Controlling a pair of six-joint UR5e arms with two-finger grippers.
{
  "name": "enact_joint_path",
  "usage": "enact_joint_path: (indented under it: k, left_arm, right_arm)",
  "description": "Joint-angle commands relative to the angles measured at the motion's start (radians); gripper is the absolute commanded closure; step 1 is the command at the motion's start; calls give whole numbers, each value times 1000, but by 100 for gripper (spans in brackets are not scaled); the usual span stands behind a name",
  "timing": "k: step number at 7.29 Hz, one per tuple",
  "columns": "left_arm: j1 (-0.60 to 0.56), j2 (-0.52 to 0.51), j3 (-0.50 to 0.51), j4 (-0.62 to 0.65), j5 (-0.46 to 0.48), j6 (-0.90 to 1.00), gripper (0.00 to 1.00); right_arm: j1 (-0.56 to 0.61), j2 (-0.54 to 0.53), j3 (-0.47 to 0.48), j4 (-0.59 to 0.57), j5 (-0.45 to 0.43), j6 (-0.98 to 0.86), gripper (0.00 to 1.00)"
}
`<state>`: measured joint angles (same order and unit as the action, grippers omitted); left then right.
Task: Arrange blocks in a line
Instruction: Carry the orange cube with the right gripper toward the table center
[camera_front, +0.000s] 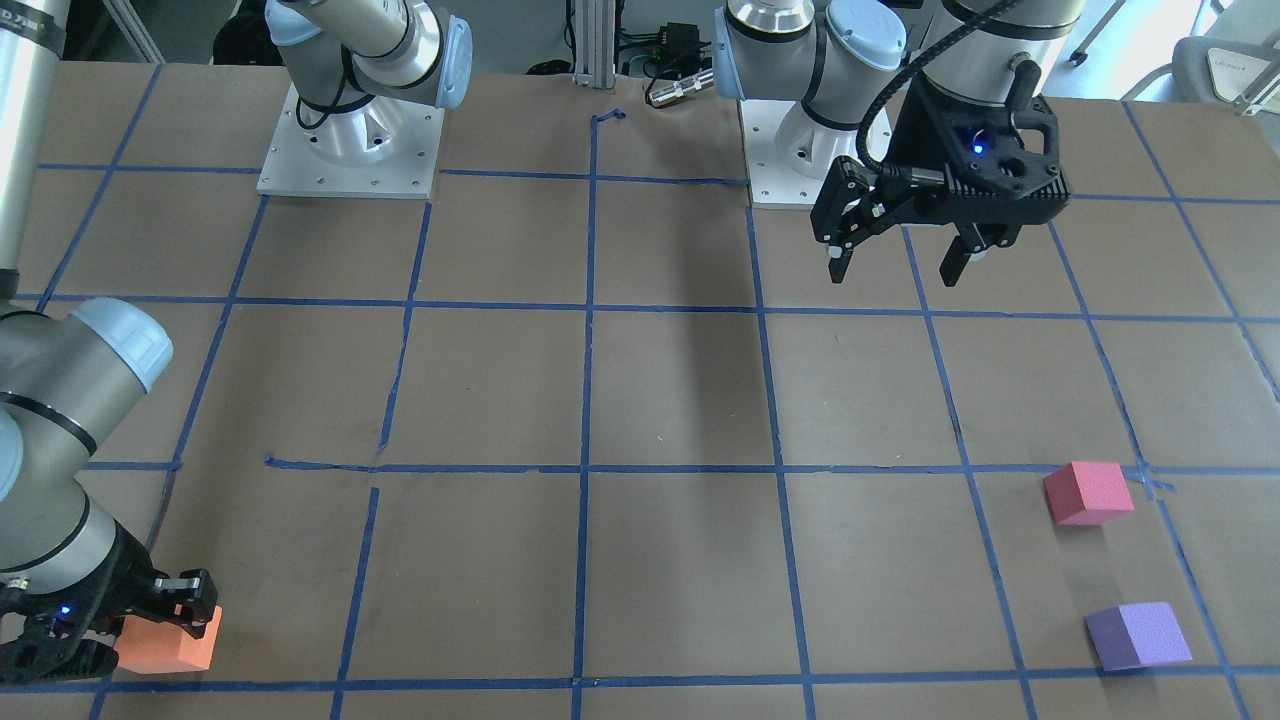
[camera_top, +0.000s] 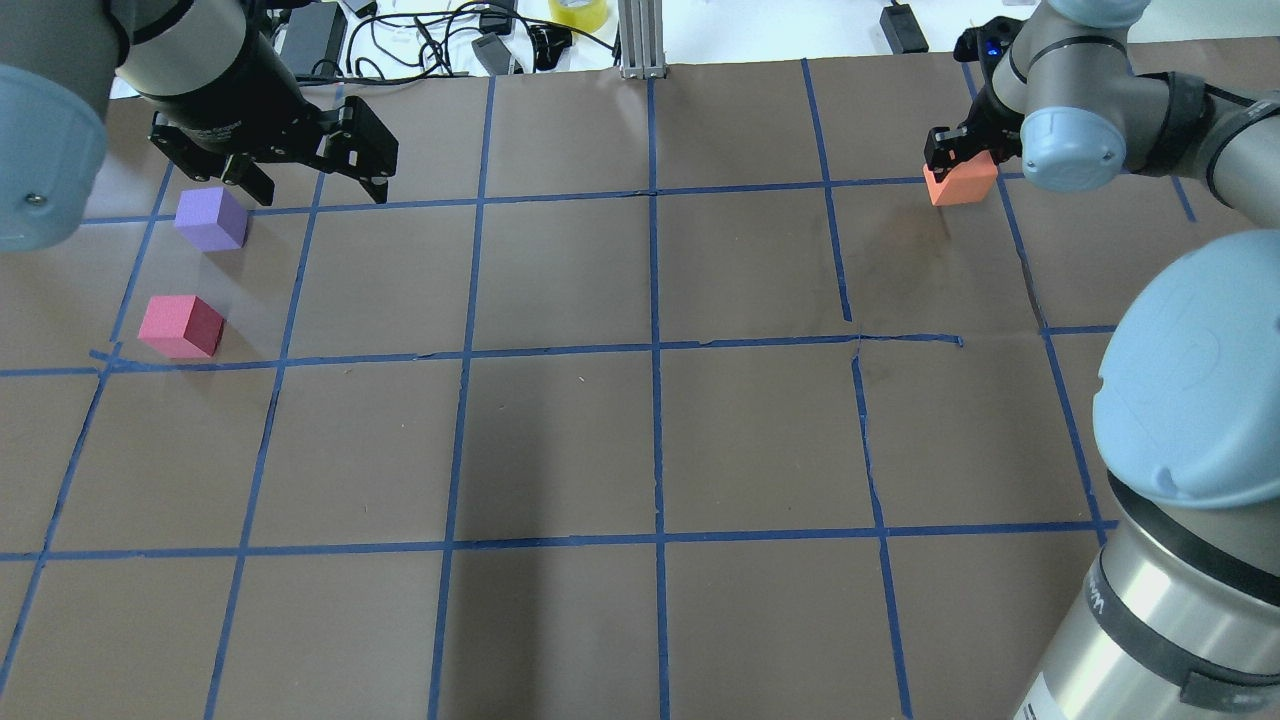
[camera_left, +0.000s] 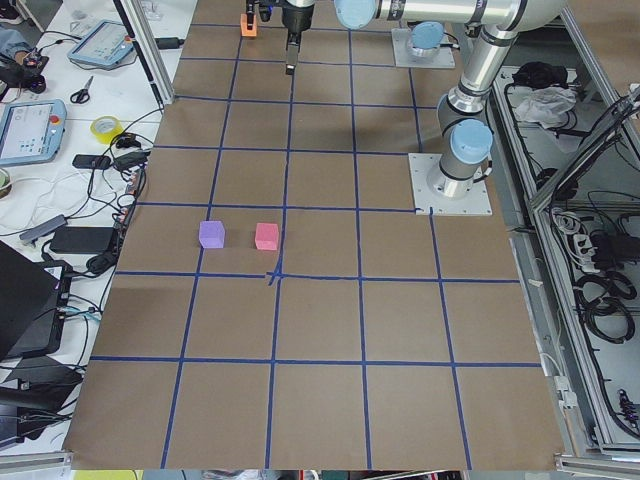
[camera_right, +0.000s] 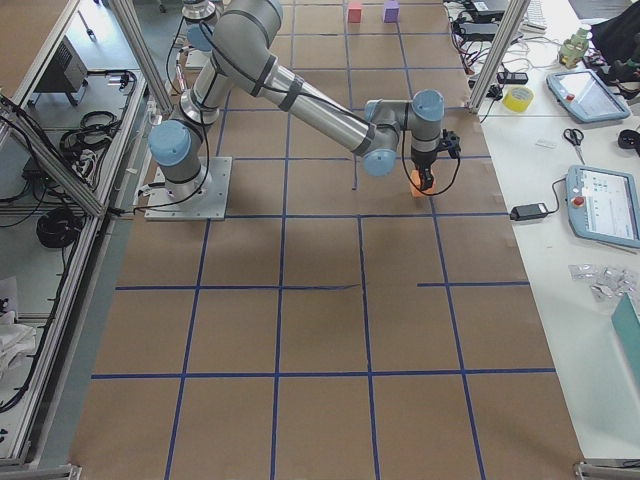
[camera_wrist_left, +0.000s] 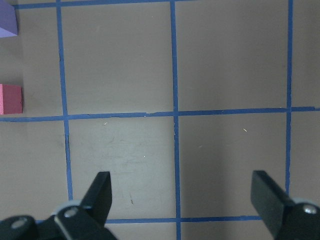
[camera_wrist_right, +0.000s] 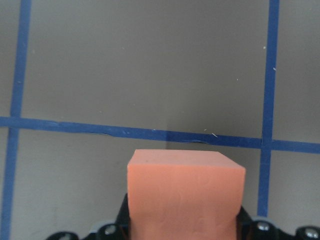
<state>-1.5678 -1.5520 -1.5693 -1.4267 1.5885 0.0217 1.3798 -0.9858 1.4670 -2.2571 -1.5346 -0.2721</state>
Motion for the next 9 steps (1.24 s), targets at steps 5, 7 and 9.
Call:
enact_joint_path:
  k: [5,7,9]
  left_arm:
    - [0,-2,0,2,-1,-2,0]
    - [0,-5,0,2,-2,-3,0]
    - [0,-5,0,3,-2,-3,0]
  right_arm:
    - [404,-8,-77,105,-2,556,100]
    - [474,53,-117,100,-16,628,100]
    - [527,116,-166,96,-18,690,99]
